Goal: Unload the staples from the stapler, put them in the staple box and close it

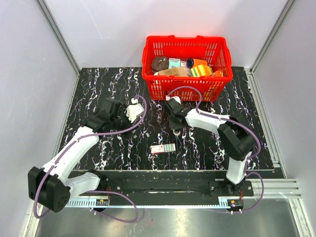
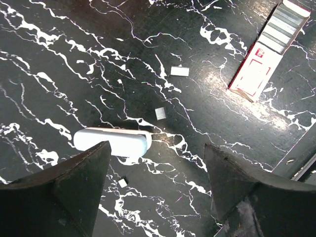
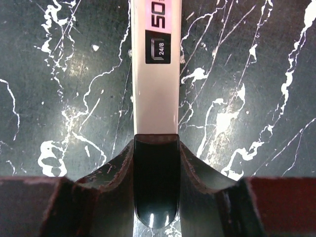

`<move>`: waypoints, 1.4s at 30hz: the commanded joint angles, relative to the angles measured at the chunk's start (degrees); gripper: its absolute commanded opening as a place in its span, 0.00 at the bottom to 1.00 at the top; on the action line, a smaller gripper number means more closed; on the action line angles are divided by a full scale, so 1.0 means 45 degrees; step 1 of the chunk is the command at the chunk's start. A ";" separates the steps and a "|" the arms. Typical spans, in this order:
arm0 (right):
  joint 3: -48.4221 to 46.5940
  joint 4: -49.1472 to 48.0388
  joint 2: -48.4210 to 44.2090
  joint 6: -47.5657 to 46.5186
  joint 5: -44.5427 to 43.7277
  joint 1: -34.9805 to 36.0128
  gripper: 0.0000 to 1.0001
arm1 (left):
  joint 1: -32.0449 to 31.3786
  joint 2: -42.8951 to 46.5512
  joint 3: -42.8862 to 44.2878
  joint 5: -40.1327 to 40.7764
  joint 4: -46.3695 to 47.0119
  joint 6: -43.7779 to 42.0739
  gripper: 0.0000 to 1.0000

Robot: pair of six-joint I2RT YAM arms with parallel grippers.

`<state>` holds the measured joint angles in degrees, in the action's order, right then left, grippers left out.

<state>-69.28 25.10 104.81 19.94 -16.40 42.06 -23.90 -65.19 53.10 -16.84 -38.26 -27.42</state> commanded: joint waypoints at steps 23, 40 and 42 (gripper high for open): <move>0.1738 -0.0636 -0.4811 0.1484 -0.0047 -0.0187 1.00 | 0.0059 0.0016 -0.0102 0.0480 0.0337 -0.1386 0.99; 0.7544 -0.4974 -0.8781 0.3751 0.0599 -0.0188 0.99 | -0.1268 -0.1355 0.0840 0.0870 0.1096 -0.8784 0.99; 0.7252 -0.4545 -0.8528 0.3965 0.0132 -0.0207 0.99 | -0.1408 -0.2072 0.0991 0.0834 0.0634 -0.9568 0.99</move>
<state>-34.96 10.35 66.94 35.79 -14.92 41.54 -28.14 -74.11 59.16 -11.46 -35.83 -57.60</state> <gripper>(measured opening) 0.993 0.988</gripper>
